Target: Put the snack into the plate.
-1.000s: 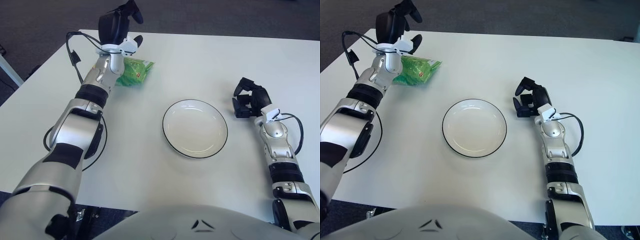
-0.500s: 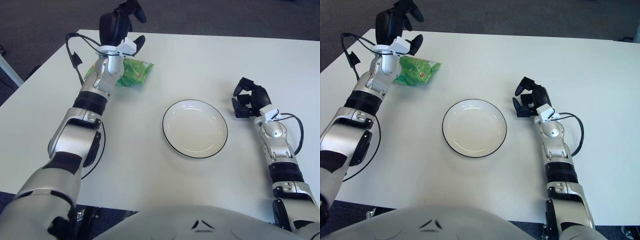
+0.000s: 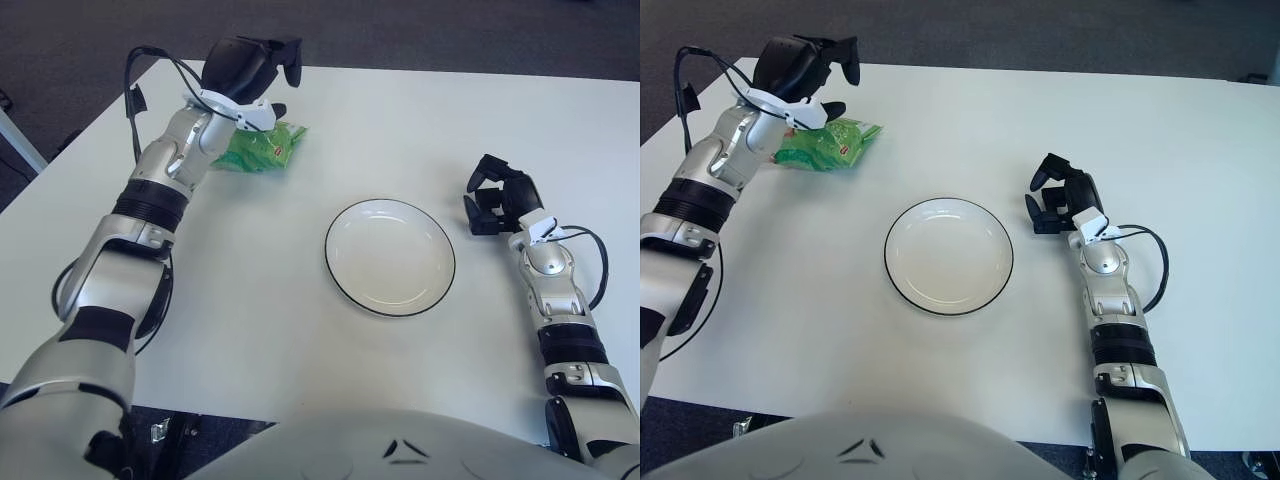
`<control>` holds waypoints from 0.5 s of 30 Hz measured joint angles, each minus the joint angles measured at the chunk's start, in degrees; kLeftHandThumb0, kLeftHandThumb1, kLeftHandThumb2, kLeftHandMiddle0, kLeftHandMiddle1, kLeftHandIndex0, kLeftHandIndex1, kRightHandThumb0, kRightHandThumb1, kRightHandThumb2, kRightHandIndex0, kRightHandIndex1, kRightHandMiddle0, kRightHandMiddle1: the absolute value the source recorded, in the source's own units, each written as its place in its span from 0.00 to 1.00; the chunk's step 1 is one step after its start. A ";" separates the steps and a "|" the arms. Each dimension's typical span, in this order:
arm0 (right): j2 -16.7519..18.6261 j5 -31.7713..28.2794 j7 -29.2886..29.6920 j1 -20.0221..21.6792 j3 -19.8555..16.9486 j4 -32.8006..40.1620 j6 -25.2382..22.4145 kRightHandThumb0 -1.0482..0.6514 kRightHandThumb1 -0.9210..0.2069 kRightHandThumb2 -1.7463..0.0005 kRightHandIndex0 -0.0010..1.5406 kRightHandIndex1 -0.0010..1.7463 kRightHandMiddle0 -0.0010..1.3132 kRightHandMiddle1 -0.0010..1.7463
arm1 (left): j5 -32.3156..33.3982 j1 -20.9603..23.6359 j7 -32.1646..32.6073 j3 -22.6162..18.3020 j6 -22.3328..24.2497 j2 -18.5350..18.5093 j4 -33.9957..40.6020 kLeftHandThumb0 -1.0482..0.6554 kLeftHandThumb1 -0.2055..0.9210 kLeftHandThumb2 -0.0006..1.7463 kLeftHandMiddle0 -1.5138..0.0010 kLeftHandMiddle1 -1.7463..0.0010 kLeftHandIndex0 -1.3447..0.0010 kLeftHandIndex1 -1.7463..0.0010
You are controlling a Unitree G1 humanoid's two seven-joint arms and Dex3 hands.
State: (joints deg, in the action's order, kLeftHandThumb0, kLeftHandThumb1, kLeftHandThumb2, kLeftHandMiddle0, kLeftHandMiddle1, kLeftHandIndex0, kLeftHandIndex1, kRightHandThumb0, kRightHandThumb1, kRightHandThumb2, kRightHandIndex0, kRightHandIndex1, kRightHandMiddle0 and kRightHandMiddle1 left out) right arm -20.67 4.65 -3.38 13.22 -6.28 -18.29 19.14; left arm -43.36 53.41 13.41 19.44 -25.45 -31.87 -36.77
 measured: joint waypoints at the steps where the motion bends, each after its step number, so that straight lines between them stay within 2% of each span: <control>1: 0.03 -0.24 -0.07 -0.04 -0.03 0.15 -0.33 0.32 0.59 0.20 0.88 1.00 0.51 1.00 | -0.86 0.33 -0.50 0.69 0.02 -0.58 -0.76 0.44 0.51 0.67 0.77 0.10 0.84 0.10; 2: 0.07 -0.51 -0.12 -0.09 -0.04 0.28 -0.65 0.32 0.60 0.20 0.87 1.00 0.51 1.00 | -1.72 0.64 -1.05 1.24 0.02 -1.07 -1.49 0.36 0.55 0.62 0.85 0.20 0.90 0.17; 3: 0.10 -0.73 -0.14 -0.15 -0.05 0.46 -0.97 0.32 0.60 0.20 0.87 1.00 0.51 1.00 | -2.55 0.87 -1.71 1.75 0.13 -1.51 -1.92 0.33 0.56 0.60 0.88 0.24 0.92 0.19; 4: 0.14 -0.88 -0.14 -0.23 -0.05 0.64 -1.27 0.32 0.60 0.20 0.87 1.00 0.51 1.00 | -3.33 1.12 -2.69 2.36 0.32 -2.07 -2.27 0.28 0.60 0.55 0.92 0.34 0.95 0.27; 6: 0.15 -1.01 -0.13 -0.36 -0.11 0.81 -1.54 0.32 0.60 0.20 0.88 1.00 0.51 1.00 | -4.93 1.59 -4.45 3.48 0.72 -2.93 -2.67 0.22 0.66 0.49 0.97 0.48 0.98 0.37; 11: 0.19 -1.04 -0.07 -0.43 -0.20 1.07 -1.85 0.32 0.60 0.20 0.88 1.00 0.51 1.00 | -7.05 2.67 -7.22 5.19 1.14 -4.42 -3.23 0.16 0.71 0.42 0.99 0.64 1.00 0.49; 13: 0.19 -1.02 -0.01 -0.47 -0.20 1.14 -1.85 0.32 0.60 0.20 0.88 1.00 0.51 1.00 | -7.40 3.07 -7.77 5.58 1.10 -4.68 -3.52 0.13 0.75 0.38 1.00 0.73 1.00 0.55; 15: 0.19 -0.98 0.08 -0.50 -0.17 1.21 -1.86 0.32 0.60 0.20 0.88 1.00 0.51 1.00 | -7.93 3.80 -8.55 6.16 0.84 -4.97 -4.35 0.09 0.82 0.32 1.00 0.87 1.00 0.66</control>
State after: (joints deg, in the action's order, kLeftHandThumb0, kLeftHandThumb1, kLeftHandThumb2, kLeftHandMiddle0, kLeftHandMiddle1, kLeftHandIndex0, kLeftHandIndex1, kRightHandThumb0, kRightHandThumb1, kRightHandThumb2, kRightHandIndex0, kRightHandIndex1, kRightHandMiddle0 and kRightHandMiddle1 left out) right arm -20.48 3.67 -3.30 12.73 -6.45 -17.08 17.28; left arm -51.29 57.22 4.86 25.60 -24.61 -36.84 -41.12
